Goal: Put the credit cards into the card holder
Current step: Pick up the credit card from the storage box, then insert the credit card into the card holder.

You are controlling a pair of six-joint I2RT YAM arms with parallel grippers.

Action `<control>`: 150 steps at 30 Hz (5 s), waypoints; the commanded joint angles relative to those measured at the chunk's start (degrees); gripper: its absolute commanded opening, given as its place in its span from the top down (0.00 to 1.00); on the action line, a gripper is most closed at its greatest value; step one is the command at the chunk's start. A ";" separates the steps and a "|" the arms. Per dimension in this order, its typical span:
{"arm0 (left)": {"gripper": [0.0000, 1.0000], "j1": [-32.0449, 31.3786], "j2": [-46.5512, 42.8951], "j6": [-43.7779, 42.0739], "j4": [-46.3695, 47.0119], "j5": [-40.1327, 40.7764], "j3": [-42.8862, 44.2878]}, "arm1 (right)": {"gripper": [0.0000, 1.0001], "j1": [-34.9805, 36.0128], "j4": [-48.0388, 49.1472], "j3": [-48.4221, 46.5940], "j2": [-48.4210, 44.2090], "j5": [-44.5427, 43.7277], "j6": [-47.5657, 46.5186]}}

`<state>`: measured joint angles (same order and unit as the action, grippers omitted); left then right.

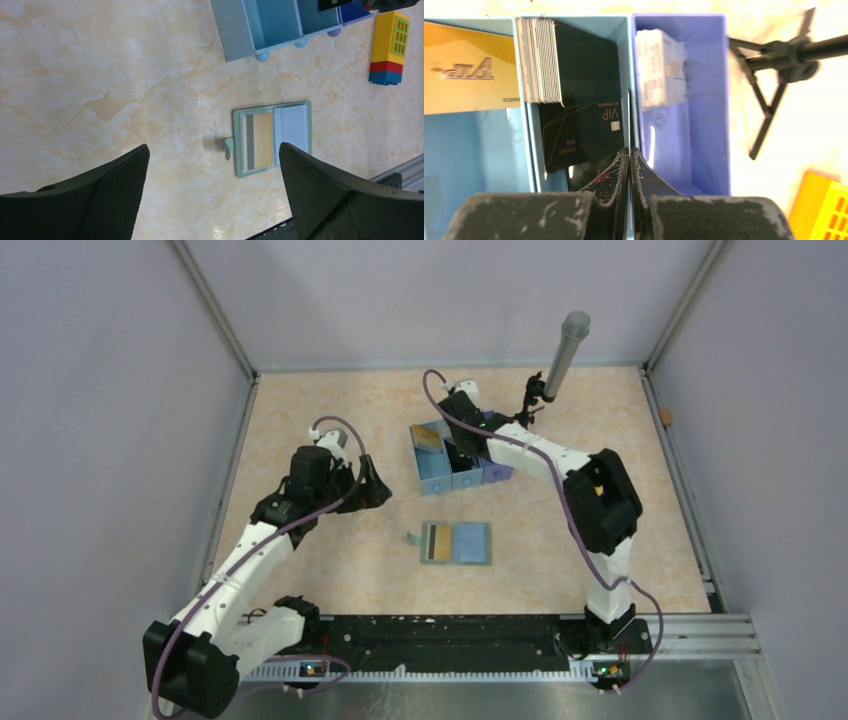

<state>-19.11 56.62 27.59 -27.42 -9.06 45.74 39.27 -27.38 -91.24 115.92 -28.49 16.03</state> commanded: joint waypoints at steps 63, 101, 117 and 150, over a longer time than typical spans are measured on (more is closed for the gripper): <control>1.00 -20.97 19.88 15.43 47.79 -30.47 -21.72 | 0.35 -0.06 15.41 61.40 -67.06 31.41 23.71; 1.00 -19.26 41.62 36.21 77.37 -28.49 -25.19 | 0.54 -0.02 22.62 64.34 -44.94 30.10 25.28; 1.00 -18.53 46.66 36.80 82.03 -27.19 -23.44 | 0.55 -0.07 25.44 65.17 -42.80 32.03 25.72; 1.00 -19.44 50.97 39.94 82.71 -25.04 -20.20 | 0.61 0.02 29.44 66.64 -38.93 33.49 26.95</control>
<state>-38.00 106.67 68.77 56.77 -35.05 23.59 39.22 3.81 -26.24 75.40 4.29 42.68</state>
